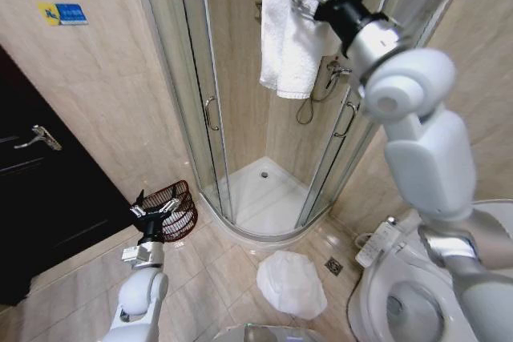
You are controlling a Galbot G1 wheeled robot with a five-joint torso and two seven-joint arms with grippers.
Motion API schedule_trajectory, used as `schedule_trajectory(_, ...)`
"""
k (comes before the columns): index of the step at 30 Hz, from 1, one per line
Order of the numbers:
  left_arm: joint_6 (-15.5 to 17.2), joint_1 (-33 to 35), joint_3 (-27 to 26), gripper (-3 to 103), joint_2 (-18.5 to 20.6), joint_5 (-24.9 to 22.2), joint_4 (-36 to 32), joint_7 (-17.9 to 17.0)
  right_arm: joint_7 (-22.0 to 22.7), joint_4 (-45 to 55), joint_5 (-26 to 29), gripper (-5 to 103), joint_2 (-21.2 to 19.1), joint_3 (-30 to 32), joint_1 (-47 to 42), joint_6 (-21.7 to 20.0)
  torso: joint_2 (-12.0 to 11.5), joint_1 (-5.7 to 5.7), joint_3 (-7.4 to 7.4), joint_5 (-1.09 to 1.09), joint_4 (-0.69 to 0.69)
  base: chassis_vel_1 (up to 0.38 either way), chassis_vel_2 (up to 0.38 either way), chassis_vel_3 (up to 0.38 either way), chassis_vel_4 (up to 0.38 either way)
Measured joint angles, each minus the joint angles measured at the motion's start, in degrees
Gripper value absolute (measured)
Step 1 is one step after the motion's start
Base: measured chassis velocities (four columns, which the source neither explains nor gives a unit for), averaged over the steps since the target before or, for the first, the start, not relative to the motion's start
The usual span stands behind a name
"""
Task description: Discard the used towel into the hamper.
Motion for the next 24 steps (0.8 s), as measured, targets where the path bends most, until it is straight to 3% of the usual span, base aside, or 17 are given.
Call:
schedule_trajectory(4,-0.9,0.2,0.0,100,-0.2,-0.3,-0.3,0.2,1.5,-5.4,0.1,100,1.7,-1.6,3.1,0.5,0.0,-0.01,-0.01,0.01,0.00,0.000,0.000,0.000,0.000)
schedule_trajectory(10,-1.7,-0.8,0.0,100,-0.3,-1.6,-0.3,0.7,4.9,-9.9,7.6,100,4.9,-3.0,6.3,0.0,0.0,-0.02,-0.02,0.00,-0.01,0.000,0.000,0.000,0.000)
schedule_trajectory(15,-1.7,-0.9,0.0,100,-0.1,-1.8,-0.5,0.7,5.5,-13.4,9.9,103,6.8,-3.4,7.6,0.4,-0.1,-0.02,-0.03,0.00,0.00,0.000,0.000,0.000,0.000)
schedule_trajectory(21,-2.2,-0.6,-0.5,100,0.3,-2.6,-0.3,0.7,4.9,-16.0,9.4,90,7.1,-3.5,7.8,1.3,-0.1,-0.03,-0.04,0.01,-0.01,0.000,0.000,0.000,0.000)
schedule_trajectory(24,-2.9,-0.6,-0.8,100,0.4,-2.8,0.2,0.7,4.5,-16.3,8.9,74,7.1,-3.7,7.5,1.7,-0.1,-0.03,-0.04,0.01,-0.01,0.000,0.000,0.000,0.000)
